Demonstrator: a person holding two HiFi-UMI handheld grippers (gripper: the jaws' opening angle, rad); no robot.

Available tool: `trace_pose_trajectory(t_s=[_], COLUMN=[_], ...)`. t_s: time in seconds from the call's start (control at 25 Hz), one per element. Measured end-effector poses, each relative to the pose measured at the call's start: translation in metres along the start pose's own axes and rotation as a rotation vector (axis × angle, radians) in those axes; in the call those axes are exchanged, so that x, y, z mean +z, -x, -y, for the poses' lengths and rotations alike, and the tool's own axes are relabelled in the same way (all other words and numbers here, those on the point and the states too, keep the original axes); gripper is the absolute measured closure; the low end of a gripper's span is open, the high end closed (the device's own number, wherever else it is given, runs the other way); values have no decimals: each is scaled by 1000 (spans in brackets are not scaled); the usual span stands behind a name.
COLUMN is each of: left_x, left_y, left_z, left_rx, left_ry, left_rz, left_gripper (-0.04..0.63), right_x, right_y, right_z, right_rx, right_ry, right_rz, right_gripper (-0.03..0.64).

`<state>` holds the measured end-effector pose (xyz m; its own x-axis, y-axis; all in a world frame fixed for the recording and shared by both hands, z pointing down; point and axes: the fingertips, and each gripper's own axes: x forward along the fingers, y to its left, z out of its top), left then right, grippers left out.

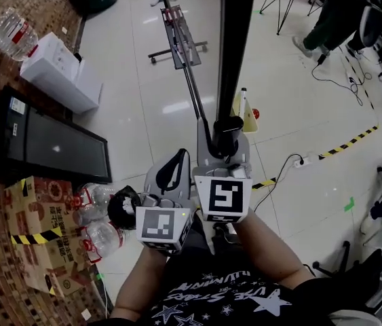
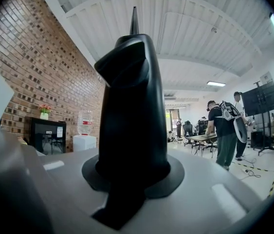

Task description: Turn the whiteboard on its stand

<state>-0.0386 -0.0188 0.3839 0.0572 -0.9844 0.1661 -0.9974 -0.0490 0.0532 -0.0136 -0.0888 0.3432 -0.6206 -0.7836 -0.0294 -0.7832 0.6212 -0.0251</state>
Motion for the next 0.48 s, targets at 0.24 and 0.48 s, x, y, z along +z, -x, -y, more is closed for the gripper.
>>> trace_pose_trajectory(t_s=[0.24,0.48], left_x=[-8,-10], left_y=[33,55], left_z=[12,31], left_rx=[40,15], left_ry=[-13,0], left_rz=[-13,-31], left_gripper=[589,589], right_x=[-3,-5], right_y=[28,47], right_z=[4,10], right_rx=[1,5], right_ry=[22,37], right_rz=[14,17], right_gripper=[522,531])
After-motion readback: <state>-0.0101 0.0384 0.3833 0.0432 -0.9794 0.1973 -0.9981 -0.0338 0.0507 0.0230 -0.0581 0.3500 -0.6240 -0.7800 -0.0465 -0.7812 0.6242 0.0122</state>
